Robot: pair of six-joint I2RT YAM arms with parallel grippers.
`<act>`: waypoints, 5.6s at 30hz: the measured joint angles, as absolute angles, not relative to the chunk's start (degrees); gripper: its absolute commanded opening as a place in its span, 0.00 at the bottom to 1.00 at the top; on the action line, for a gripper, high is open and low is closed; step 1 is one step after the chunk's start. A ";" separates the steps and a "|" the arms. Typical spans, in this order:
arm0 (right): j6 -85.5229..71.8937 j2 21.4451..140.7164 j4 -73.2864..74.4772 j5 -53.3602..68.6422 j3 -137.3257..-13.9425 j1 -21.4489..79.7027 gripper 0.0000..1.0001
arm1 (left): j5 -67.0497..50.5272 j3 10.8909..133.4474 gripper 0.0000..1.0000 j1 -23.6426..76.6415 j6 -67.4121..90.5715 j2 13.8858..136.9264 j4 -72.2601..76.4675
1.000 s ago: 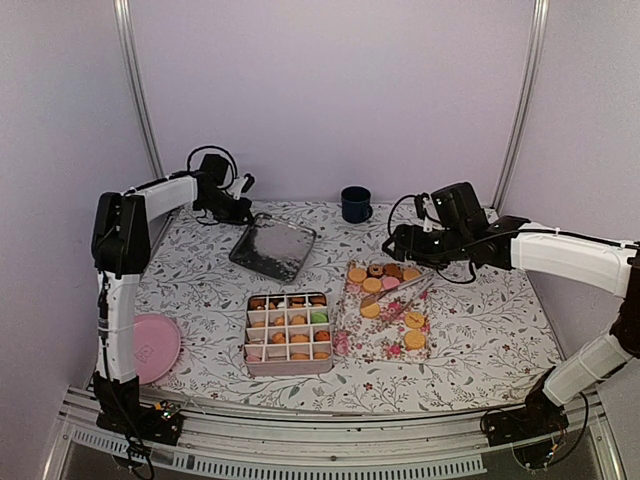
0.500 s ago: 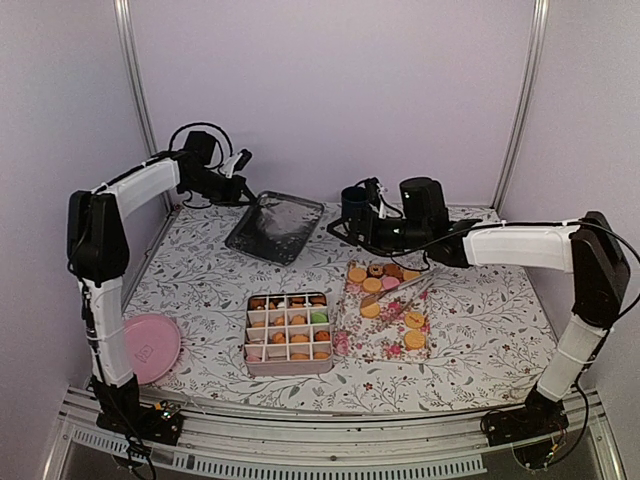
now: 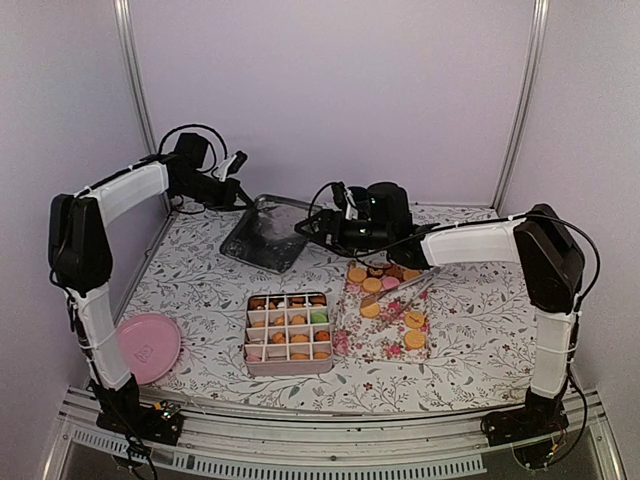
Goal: Pack the cookies
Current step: Pass from the left arm to the right, then place the box lid on the packing box, then rotate the box lid on the packing box.
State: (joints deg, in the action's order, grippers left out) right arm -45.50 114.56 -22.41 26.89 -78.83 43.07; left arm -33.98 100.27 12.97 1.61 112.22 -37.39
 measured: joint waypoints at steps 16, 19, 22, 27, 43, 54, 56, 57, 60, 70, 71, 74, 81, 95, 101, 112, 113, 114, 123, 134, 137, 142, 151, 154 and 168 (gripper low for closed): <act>-48.23 117.93 -24.23 28.58 -82.30 43.07 0.01 | -34.35 96.03 0.18 13.50 1.61 108.81 -35.27; -46.78 117.01 -23.70 28.08 -82.00 43.07 0.00 | -35.07 95.48 0.44 13.67 1.34 107.42 -35.29; -44.88 115.59 -22.92 27.42 -82.00 43.07 0.00 | -35.66 95.46 0.87 13.85 0.67 106.41 -35.66; -38.57 111.44 -16.56 24.77 -82.19 43.13 0.00 | -36.47 95.02 0.99 13.50 -1.91 104.81 -38.46; 17.34 101.91 4.78 -25.39 -83.70 67.35 0.00 | -38.41 84.47 0.99 -0.99 -8.71 92.58 -44.38; 45.93 108.03 -0.03 -45.36 -75.22 77.58 0.03 | -38.24 79.09 0.99 -0.58 -11.70 92.25 -44.91; 47.46 108.97 0.16 -46.50 -74.98 78.26 0.06 | -38.22 78.56 0.99 -0.34 -12.25 92.16 -44.91; 47.66 109.19 0.36 -46.74 -74.98 78.61 0.08 | -38.22 78.35 0.99 -0.19 -12.40 92.14 -44.88; 47.72 109.25 1.26 -47.05 -74.98 80.01 0.12 | -38.00 77.43 0.99 1.06 -12.86 91.88 -44.84; 43.00 110.80 7.84 -45.91 -75.09 84.64 0.47 | -35.40 76.42 0.99 8.38 -14.55 91.96 -44.71; 42.13 110.89 8.91 -45.50 -75.16 84.86 0.49 | -35.24 76.38 0.99 9.10 -14.85 92.18 -44.71; 39.22 110.89 11.53 -43.75 -75.70 85.14 0.55 | -35.07 76.38 0.99 11.14 -15.55 93.14 -44.71; 31.68 110.74 16.01 -37.71 -75.90 85.17 0.71 | -35.07 76.58 0.99 13.61 -17.26 95.61 -44.95; 22.41 106.13 20.36 -22.79 -75.29 85.10 0.84 | -35.09 77.87 0.99 17.41 -18.09 104.64 -44.03; 18.83 104.79 24.08 -15.57 -75.37 83.48 0.88 | -35.11 77.82 0.99 18.63 -18.46 105.78 -43.18; 9.39 98.28 30.22 0.78 -75.94 79.22 0.92 | -35.11 73.19 0.99 18.92 -18.74 105.51 -40.80; 8.43 98.15 30.65 3.07 -75.66 78.32 0.92 | -35.09 72.71 0.99 19.03 -18.92 105.36 -40.73; 7.27 97.78 31.14 5.08 -75.33 76.93 0.92 | -35.09 72.18 0.99 19.16 -19.11 105.16 -40.60; -4.27 97.30 29.32 12.60 -76.38 50.33 0.84 | -34.72 65.34 0.99 19.46 -20.18 97.69 -41.01; -9.41 107.22 27.29 18.65 -76.62 50.54 0.73 | -35.31 56.18 0.90 22.04 -19.40 92.66 -40.21; -10.22 107.22 26.50 18.02 -76.07 51.22 0.71 | -34.96 56.45 0.86 22.87 -19.46 92.99 -39.75; -11.44 107.22 26.63 14.57 -75.40 54.08 0.69 | -33.26 57.34 0.80 23.31 -18.98 95.68 -39.20; -14.17 107.22 27.94 9.37 -75.33 58.89 0.66 | -30.35 61.91 0.77 23.38 -18.00 98.61 -37.98; -15.18 107.22 28.73 8.47 -75.33 59.64 0.65 | -29.15 63.24 0.79 23.38 -17.76 99.44 -37.54; -21.41 107.22 29.36 8.01 -75.33 59.90 0.58 | -26.48 61.52 0.91 22.65 -21.28 92.66 -41.69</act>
